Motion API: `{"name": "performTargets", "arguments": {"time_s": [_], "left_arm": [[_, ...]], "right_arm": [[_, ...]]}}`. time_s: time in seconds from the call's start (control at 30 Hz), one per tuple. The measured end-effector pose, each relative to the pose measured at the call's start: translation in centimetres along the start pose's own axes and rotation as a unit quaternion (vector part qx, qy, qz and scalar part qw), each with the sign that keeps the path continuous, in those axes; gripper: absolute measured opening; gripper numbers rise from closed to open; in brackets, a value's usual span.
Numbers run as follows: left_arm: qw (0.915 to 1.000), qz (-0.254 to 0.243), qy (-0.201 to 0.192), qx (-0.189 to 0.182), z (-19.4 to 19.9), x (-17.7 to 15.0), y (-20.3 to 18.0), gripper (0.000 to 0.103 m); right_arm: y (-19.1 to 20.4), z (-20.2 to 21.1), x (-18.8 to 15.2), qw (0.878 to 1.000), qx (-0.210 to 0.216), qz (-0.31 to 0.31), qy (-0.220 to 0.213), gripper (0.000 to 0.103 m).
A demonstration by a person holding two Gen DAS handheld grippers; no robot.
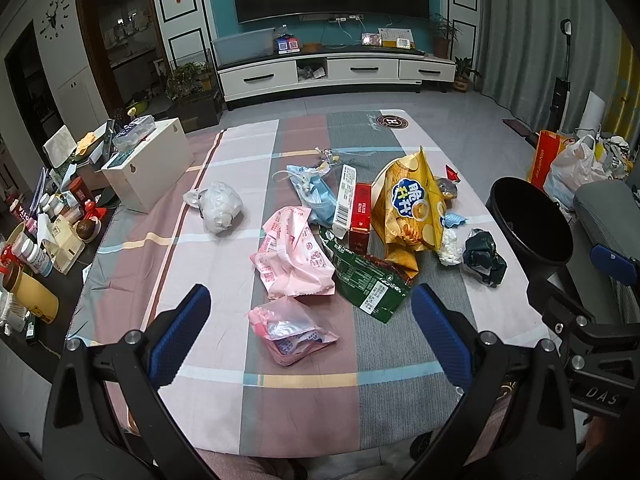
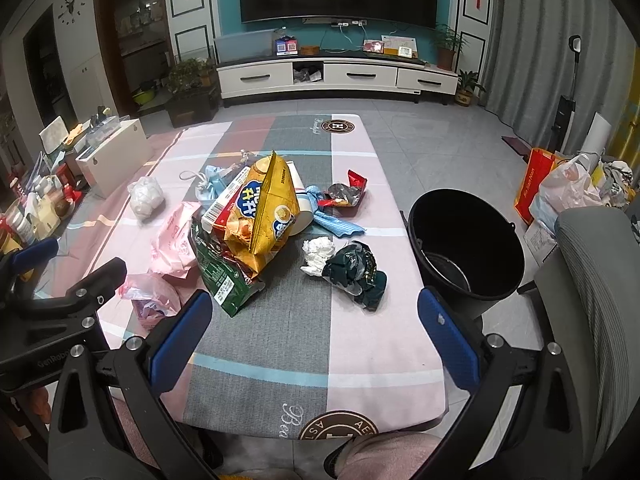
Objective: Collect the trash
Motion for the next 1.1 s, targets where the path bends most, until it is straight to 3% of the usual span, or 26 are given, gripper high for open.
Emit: {"name": "performTargets", "arguments": {"time_s": [0.53,0.63,0.7,0.93,1.03,1.1], "left_arm": [[0.9999,-0.004,0.007,-0.008,-0.8,-0.4,-0.8,0.1],[0.9995,-0.004,0.012,-0.028,-1.2,-0.4,-1.0,0.1],[0.998,-0.001,0.017,-0.061,-1.4,-0.6,-1.3,0.1],[0.9886,0.03,0.009,-0.147,-3.1,-0.9,0.4,0.1],[0.9858,0.041,0.019,-0.162,-5.6,-1.6,1.7,0.1],[0.9869,0.053,0.043,-0.146,-8.1,-2.5,3.0,0.1]], "right_arm": [[-1.1,-0.2,-0.6,1.0,-0.001,-0.01,0.003,0.1],[-1.6,-0.4,-0.9,1.0,0.001,-0.014,0.003,0.1],[-1.8,-0.6,-1.2,1.0,0.007,-0.015,0.004,0.1],[-2.8,-2.4,-2.3,0.997,0.079,-0.008,-0.011,0.1],[-3.8,-4.4,-2.4,0.996,0.084,0.008,-0.023,0.1],[-4.5,-5.9,-2.4,0.996,0.089,0.009,-0.026,0.1]]}}
Point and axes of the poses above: each gripper's, at about its wrist camera, not at the fingertips, and z roughly against the way its jaws point, y to its left, x to its top, the point moved 8 cm from there along -z, roughly the way its jaws point, and after that the axes turned 3 degrees about y, right-handed, at the moved point
